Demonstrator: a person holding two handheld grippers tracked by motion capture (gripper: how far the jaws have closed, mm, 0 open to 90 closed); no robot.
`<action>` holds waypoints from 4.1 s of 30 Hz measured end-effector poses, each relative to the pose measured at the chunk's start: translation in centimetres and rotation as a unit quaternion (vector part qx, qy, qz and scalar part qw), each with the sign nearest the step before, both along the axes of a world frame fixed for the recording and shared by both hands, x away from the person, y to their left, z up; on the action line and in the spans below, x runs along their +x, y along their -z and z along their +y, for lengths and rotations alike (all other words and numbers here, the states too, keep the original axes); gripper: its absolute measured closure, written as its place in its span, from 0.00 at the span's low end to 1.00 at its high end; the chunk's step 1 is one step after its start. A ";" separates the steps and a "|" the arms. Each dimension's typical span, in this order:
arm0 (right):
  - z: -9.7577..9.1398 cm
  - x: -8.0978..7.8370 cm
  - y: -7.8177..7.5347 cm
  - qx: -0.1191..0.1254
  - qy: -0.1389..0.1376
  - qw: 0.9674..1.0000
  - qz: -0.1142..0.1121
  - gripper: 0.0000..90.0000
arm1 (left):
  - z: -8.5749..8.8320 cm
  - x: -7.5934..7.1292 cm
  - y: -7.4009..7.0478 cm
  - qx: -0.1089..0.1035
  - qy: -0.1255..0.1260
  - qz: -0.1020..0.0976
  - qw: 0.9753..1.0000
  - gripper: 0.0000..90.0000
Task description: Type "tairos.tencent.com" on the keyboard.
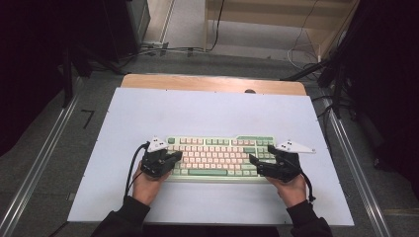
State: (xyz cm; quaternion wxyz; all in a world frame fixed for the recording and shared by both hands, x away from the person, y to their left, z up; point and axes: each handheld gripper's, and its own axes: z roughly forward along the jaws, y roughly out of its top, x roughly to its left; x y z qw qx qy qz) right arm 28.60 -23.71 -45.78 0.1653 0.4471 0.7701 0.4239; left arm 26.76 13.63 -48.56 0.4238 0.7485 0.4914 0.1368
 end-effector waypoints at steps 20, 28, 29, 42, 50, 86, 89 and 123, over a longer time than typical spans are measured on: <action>-0.1 0.0 0.0 -0.002 0.002 1.000 0.001 0.20 | -0.2 0.2 0.4 0.006 0.003 0.012 1.000 1.00; -0.1 0.0 0.0 0.000 0.001 1.000 0.000 0.20 | 0.5 -0.5 -0.9 -0.031 -0.034 -0.047 0.998 0.50; -0.1 0.0 0.0 0.001 0.001 1.000 0.000 0.20 | 0.7 -0.5 -1.0 -0.031 -0.037 -0.049 0.998 0.48; 0.6 0.1 -0.2 0.004 -0.006 1.000 -0.001 0.21 | 1.1 -0.7 -1.0 -0.018 -0.061 -0.050 0.997 0.38; 1.5 0.5 -0.2 0.003 -0.014 1.000 0.000 0.23 | 1.1 -0.9 -0.8 -0.018 -0.064 -0.048 0.997 0.38; 8.0 3.0 1.2 0.000 -0.091 0.996 0.021 0.94 | 3.3 -3.1 -0.6 -0.018 -0.104 -0.045 0.993 0.38; 8.6 3.1 1.6 -0.009 -0.099 0.995 0.026 0.97 | 3.4 -3.2 -0.6 -0.018 -0.105 -0.046 0.993 0.38; 9.7 3.0 2.1 -0.022 -0.117 0.992 0.037 0.86 | 3.4 -3.3 -0.6 -0.017 -0.104 -0.043 0.993 0.38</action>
